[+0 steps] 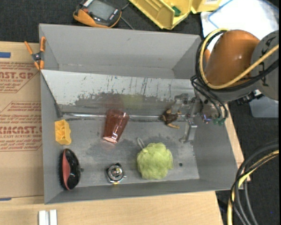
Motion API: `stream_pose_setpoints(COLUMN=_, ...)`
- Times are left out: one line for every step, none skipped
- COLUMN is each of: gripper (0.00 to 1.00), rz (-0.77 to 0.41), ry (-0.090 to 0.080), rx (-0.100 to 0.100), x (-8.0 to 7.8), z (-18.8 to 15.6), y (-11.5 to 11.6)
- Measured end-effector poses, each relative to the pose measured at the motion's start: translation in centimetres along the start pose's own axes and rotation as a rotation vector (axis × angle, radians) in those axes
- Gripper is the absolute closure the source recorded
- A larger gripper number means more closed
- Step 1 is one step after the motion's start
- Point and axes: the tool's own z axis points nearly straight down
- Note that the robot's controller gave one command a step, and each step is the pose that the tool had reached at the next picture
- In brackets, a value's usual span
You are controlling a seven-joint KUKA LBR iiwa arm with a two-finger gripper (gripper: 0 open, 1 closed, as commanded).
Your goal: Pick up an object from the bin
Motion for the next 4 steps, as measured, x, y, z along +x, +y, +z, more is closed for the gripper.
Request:
stream_pose_setpoints(gripper=0.00, rz=0.000, ry=0.000, rx=0.000, x=0.0, z=0.0, y=0.0)
stream_pose_setpoints(gripper=0.00, rz=0.027, ry=0.000, rx=-0.002, x=1.2, z=4.1, y=4.6)
stream_pose_setpoints(gripper=0.00, rz=0.174, ry=-0.006, rx=0.002, x=3.8, z=5.6, y=0.7)
stream_pose_setpoints(gripper=0.00, rz=-0.059, ry=-0.001, rx=-0.001, x=4.9, z=8.5, y=3.8)
